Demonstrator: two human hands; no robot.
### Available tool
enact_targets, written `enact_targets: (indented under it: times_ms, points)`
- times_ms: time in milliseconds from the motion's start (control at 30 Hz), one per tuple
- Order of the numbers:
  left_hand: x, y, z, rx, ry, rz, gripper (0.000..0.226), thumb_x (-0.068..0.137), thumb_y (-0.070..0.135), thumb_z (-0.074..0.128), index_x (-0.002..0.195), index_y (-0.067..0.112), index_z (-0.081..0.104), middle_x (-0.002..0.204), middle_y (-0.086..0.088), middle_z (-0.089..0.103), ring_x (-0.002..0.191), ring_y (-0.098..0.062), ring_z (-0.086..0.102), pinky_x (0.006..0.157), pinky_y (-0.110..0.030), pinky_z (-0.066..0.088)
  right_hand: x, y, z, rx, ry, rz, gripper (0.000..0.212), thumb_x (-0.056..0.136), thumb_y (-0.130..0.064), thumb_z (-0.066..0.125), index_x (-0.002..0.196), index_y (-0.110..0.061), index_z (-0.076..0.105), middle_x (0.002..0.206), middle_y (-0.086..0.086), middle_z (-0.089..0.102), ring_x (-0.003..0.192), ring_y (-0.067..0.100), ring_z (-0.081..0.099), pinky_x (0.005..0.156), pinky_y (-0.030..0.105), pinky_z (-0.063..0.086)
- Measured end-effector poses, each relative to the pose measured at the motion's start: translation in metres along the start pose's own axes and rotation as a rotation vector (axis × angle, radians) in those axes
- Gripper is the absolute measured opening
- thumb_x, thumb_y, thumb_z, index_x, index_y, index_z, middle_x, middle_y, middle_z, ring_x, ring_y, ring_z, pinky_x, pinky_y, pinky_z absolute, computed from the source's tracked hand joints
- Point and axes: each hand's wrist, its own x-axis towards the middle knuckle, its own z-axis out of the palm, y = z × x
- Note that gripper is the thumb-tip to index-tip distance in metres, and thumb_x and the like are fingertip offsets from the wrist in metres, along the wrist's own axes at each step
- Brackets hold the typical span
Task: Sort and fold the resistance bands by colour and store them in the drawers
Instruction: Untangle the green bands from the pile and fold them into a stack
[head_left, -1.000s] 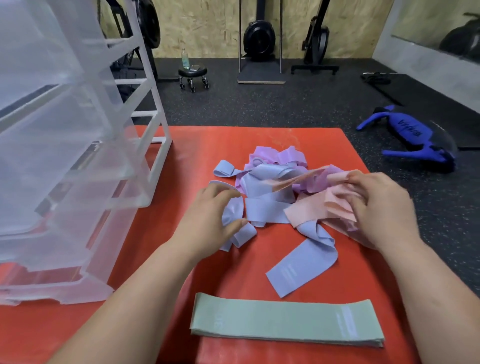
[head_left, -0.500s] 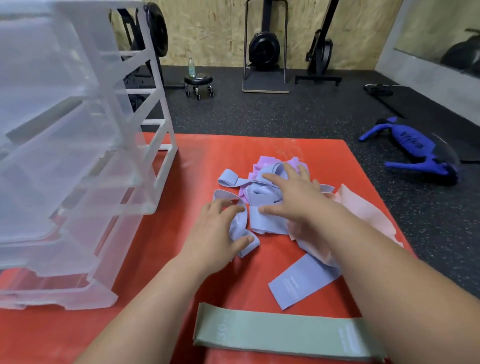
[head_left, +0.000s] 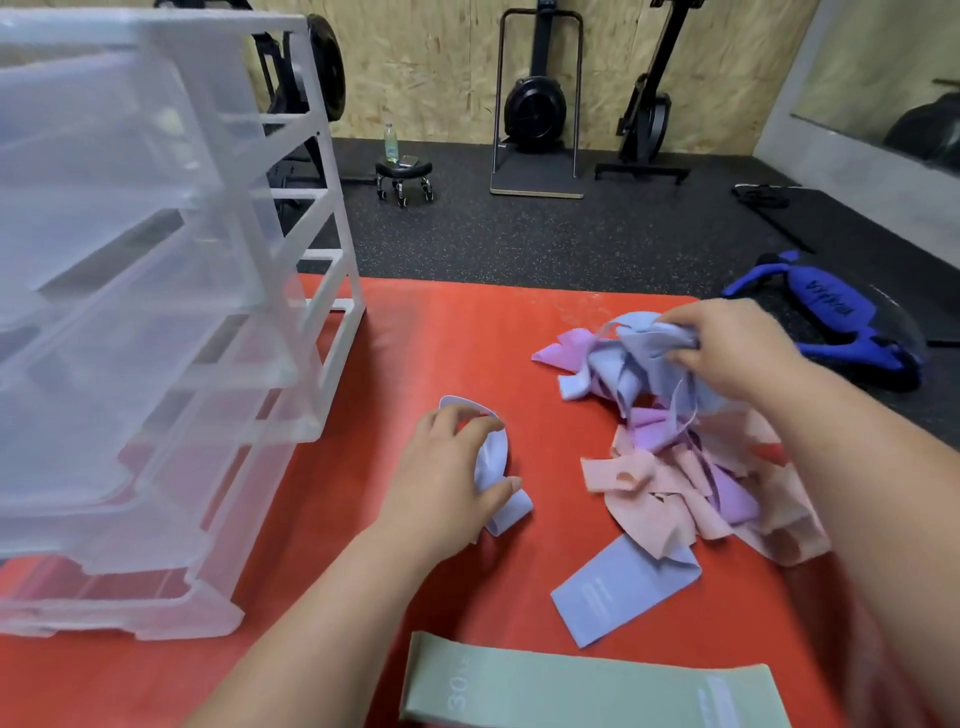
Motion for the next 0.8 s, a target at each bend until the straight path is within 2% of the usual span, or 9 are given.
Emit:
enact_targets:
  times_ms: [100, 233, 333, 400, 500, 567, 633, 733, 800]
  points:
    - [-0.002, 0.003, -0.004, -0.006, -0.001, -0.033, 0.07, 0.084, 0.053, 0.08, 0.146, 0.032, 0.056, 0.144, 0.008, 0.049, 0.131, -0.02, 0.043, 0.111, -0.037, 0.042, -0.019, 0.004, -0.005, -0.017, -0.035, 0.034, 0.048, 0.079, -0.04, 0.079, 0.125, -0.046, 0.066, 0.121, -0.003, 0.073, 0.106, 0.031, 0.067, 0.084, 0.039, 0.055]
    - [-0.006, 0.005, -0.012, -0.043, -0.03, -0.128, 0.071, 0.082, 0.047, 0.082, 0.147, 0.037, 0.052, 0.145, 0.007, 0.048, 0.133, -0.02, 0.041, 0.111, -0.036, 0.041, -0.064, -0.019, 0.022, -0.127, -0.598, -0.048, 0.09, 0.067, -0.084, 0.065, 0.146, -0.047, 0.046, 0.14, -0.006, 0.058, 0.121, 0.026, 0.061, 0.098, 0.042, 0.051]
    - [-0.008, 0.003, -0.017, -0.062, -0.003, -0.211, 0.067, 0.086, 0.041, 0.081, 0.146, 0.037, 0.051, 0.142, 0.005, 0.049, 0.132, -0.024, 0.042, 0.109, -0.035, 0.041, -0.08, -0.04, 0.035, -0.211, -0.385, -0.087, 0.094, 0.06, -0.095, 0.05, 0.144, -0.053, 0.043, 0.144, -0.005, 0.046, 0.139, 0.03, 0.037, 0.102, 0.049, 0.044]
    - [-0.008, 0.0, -0.02, -0.069, 0.025, -0.281, 0.067, 0.088, 0.038, 0.079, 0.149, 0.031, 0.051, 0.141, 0.001, 0.05, 0.132, -0.027, 0.043, 0.108, -0.035, 0.041, -0.086, -0.07, 0.036, -0.21, -0.241, -0.147, 0.089, 0.066, -0.092, 0.054, 0.146, -0.056, 0.04, 0.157, -0.004, 0.037, 0.148, 0.032, 0.026, 0.109, 0.053, 0.037]
    - [-0.01, -0.006, -0.021, -0.058, 0.012, -0.347, 0.071, 0.089, 0.037, 0.079, 0.152, 0.027, 0.049, 0.145, -0.002, 0.049, 0.133, -0.03, 0.044, 0.107, -0.034, 0.038, -0.1, -0.115, 0.052, -0.097, -0.235, -0.391, 0.075, 0.08, -0.076, 0.062, 0.149, -0.055, 0.04, 0.163, -0.003, 0.034, 0.148, 0.03, 0.03, 0.116, 0.051, 0.033]
    - [-0.012, -0.01, -0.021, -0.067, -0.01, -0.378, 0.07, 0.089, 0.038, 0.079, 0.152, 0.028, 0.049, 0.145, -0.002, 0.049, 0.132, -0.03, 0.045, 0.103, -0.033, 0.038, -0.111, -0.135, 0.073, -0.064, -0.29, -0.522, 0.06, 0.088, -0.064, 0.063, 0.144, -0.051, 0.049, 0.15, -0.005, 0.049, 0.132, 0.027, 0.046, 0.107, 0.047, 0.04]
    - [-0.015, -0.011, -0.022, -0.067, -0.034, -0.387, 0.068, 0.089, 0.039, 0.079, 0.15, 0.029, 0.051, 0.145, -0.002, 0.049, 0.132, -0.029, 0.045, 0.102, -0.034, 0.039, -0.12, -0.142, 0.089, -0.114, -0.274, -0.569, 0.041, 0.09, -0.056, 0.063, 0.129, -0.045, 0.063, 0.123, -0.008, 0.064, 0.111, 0.024, 0.055, 0.091, 0.042, 0.043]
    - [-0.019, -0.013, -0.026, -0.044, -0.062, -0.37, 0.067, 0.087, 0.04, 0.079, 0.148, 0.03, 0.053, 0.144, -0.004, 0.051, 0.132, -0.032, 0.046, 0.108, -0.038, 0.041, -0.124, -0.138, 0.093, -0.104, -0.148, -0.597, 0.013, 0.087, -0.035, 0.068, 0.098, -0.035, 0.074, 0.089, -0.005, 0.069, 0.09, 0.026, 0.062, 0.074, 0.039, 0.041]
    - [-0.024, -0.013, -0.031, -0.053, -0.062, -0.339, 0.065, 0.087, 0.043, 0.079, 0.146, 0.03, 0.055, 0.141, -0.005, 0.053, 0.133, -0.032, 0.049, 0.112, -0.04, 0.042, -0.121, -0.128, 0.079, -0.103, -0.006, -0.531, 0.007, 0.082, -0.027, 0.07, 0.087, -0.031, 0.073, 0.074, -0.002, 0.065, 0.077, 0.029, 0.063, 0.065, 0.039, 0.046]
